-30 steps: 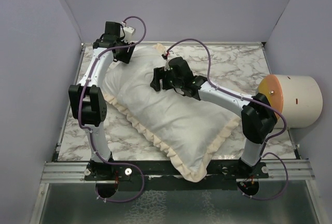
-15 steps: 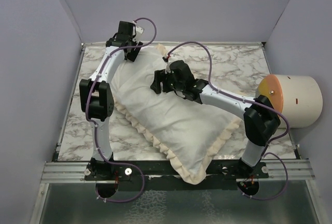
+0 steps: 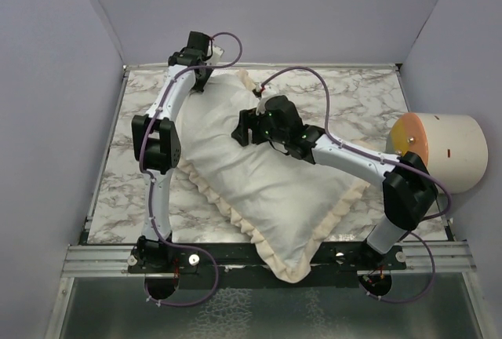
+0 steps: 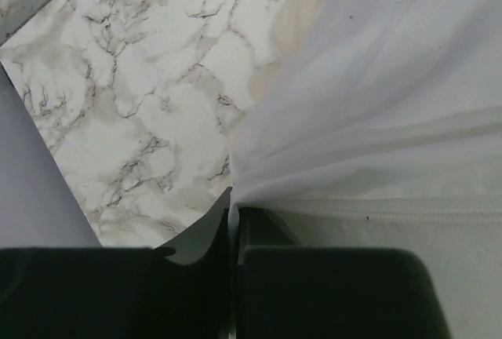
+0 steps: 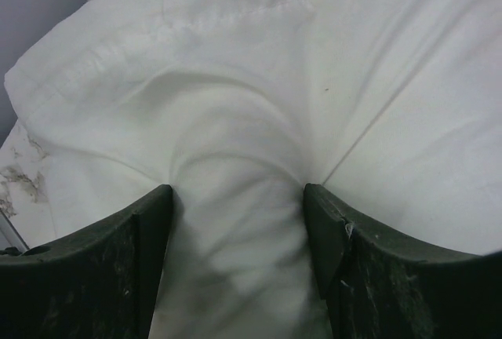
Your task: Remove the pillowcase from the pillow
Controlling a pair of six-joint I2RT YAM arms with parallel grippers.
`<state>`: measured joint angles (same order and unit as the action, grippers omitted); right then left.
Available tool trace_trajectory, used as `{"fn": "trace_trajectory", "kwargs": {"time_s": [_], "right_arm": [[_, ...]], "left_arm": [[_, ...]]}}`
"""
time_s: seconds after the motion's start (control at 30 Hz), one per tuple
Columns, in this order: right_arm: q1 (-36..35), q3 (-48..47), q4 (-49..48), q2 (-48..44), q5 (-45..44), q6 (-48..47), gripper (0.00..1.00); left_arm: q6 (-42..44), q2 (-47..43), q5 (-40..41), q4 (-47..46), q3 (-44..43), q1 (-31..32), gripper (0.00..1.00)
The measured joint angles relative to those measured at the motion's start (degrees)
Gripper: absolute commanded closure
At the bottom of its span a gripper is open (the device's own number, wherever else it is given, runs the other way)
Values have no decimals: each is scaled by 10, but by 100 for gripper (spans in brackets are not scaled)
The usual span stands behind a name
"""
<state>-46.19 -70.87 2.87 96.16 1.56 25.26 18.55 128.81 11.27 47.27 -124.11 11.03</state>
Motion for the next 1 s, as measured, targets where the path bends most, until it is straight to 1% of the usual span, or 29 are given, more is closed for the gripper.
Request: {"fn": "trace_trajectory", "kwargs": {"time_s": [0.03, 0.07, 0.17, 0.2, 0.23, 0.3, 0.37, 0.4, 0.47, 0.53, 0.6, 0.67, 0.7, 0.73, 0.77, 0.83, 0.93, 1.0], "right_arm": [[0, 2, 0, -4, 0, 0, 33], [0, 2, 0, -6, 0, 0, 32], [0, -1, 3, -10, -2, -2, 27], [1, -11, 10, -10, -3, -4, 25], [1, -20, 16, -9, -3, -5, 23], [2, -48, 35, -9, 0, -7, 19], [10, -95, 54, -9, 10, -6, 18], [15, -116, 61, -9, 16, -5, 18], [29, -162, 70, -8, 32, 0, 18], [45, -205, 73, -7, 47, 3, 18], [55, -240, 69, -7, 56, 0, 18], [58, -259, 58, -9, 56, -5, 18], [58, -260, 56, -12, 56, -7, 18], [58, -256, 53, -17, 56, -10, 17], [58, -250, 50, -19, 56, -12, 17], [58, -219, 37, -28, 53, -14, 17], [59, -177, 28, -31, 50, -14, 16], [60, -149, 21, -35, 49, -14, 15]], "left_arm": [[-2, 11, -4, 15, -26, 0, 100], [-6, 28, -12, 46, -73, 0, 100], [-23, 90, -43, 112, -276, 3, 100], [-27, 96, -52, 118, -330, 6, 100], [-29, 91, -57, 121, -355, 11, 100], [-30, 39, -57, 84, -324, 27, 100], [-33, -62, -47, -25, -195, 50, 100], [-36, -107, -41, -69, -145, 61, 100], [-41, -168, -26, -149, -98, 80, 100], [-44, -193, -21, -213, -119, 91, 100], [-34, -191, -20, -254, -187, 105, 100], [-3, -191, -15, -289, -237, 128, 100], [18, -199, -12, -314, -245, 147, 100], [37, -210, -9, -334, -242, 167, 100], [59, -231, -7, -366, -214, 198, 100], [98, -278, -3, -398, -151, 256, 100], [134, -319, 2, -402, -106, 323, 100], [145, -341, 3, -404, -75, 340, 100]]}}
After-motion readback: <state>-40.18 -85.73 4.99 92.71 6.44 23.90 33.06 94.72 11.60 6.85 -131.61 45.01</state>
